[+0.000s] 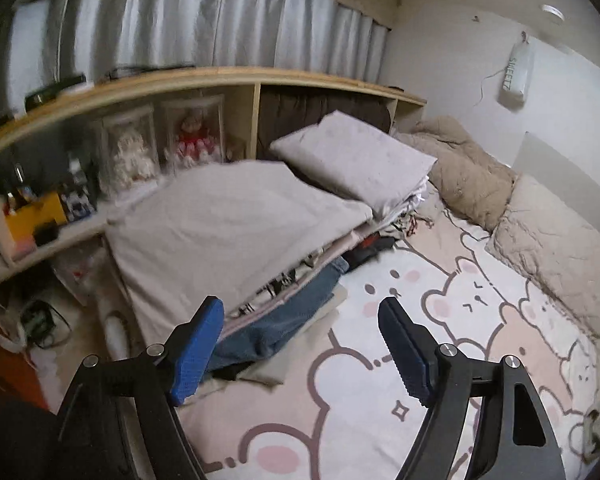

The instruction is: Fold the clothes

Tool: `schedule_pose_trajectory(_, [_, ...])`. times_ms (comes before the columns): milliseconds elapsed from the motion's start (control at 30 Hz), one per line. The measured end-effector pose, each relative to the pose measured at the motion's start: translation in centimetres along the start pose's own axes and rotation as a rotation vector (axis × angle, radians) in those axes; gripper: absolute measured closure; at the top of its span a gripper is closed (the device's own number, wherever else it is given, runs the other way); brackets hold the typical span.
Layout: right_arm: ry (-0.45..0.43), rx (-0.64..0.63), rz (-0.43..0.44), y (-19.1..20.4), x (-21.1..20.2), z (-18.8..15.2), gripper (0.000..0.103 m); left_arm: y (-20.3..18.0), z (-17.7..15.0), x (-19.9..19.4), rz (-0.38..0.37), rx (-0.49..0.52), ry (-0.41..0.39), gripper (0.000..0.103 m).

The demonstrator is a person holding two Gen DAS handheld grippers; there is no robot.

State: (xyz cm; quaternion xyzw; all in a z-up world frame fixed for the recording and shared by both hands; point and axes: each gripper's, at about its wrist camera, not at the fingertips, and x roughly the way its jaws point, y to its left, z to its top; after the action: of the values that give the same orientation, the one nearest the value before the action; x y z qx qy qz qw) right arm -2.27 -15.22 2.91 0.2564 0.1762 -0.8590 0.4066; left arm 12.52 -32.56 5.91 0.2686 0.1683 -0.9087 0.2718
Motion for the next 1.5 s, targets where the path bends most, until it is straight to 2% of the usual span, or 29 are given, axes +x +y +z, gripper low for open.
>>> schedule_pose_trajectory(33, [-0.01,0.005,0.003,-0.2,-0.5,0.0,0.022,-0.5,-0.4,-0.2,0.005,0.01,-0.003,0.001])
schedule_pose_trajectory(67, [-0.015,0.001,-0.03,-0.3,-0.9,-0.1,0.014,-1.0,-0.9,-0.4,0.012,0.023,-0.013,0.0])
schedule_pose_trajectory(133, [-0.027,-0.025,-0.136,-0.4,-1.7,-0.4,0.006,-2.0,-1.8,-0.8,0.028,0.049,-0.033,0.0])
schedule_pose_trajectory(233, [-0.037,-0.049,-0.222,-1.0,-2.5,-1.4,0.005,-3.3,-3.2,-1.1,0.072,0.077,-0.045,0.0])
schedule_pose_trajectory(433, [0.0,-0.01,-0.196,-2.6,-3.9,-3.3,0.0,-4.2,-5.6,-0.9,0.084,0.075,0.011,0.0])
schedule_pose_trajectory(933, [-0.047,-0.006,-0.181,-3.0,-7.9,-5.0,0.0,-6.0,-7.7,-3.1,0.093,0.094,-0.018,0.0])
schedule_pose_trajectory(1500, [-0.031,0.004,-0.225,-4.2,-9.0,-5.7,0.0,-8.0,-8.0,-4.3,0.077,0.134,-0.052,0.0])
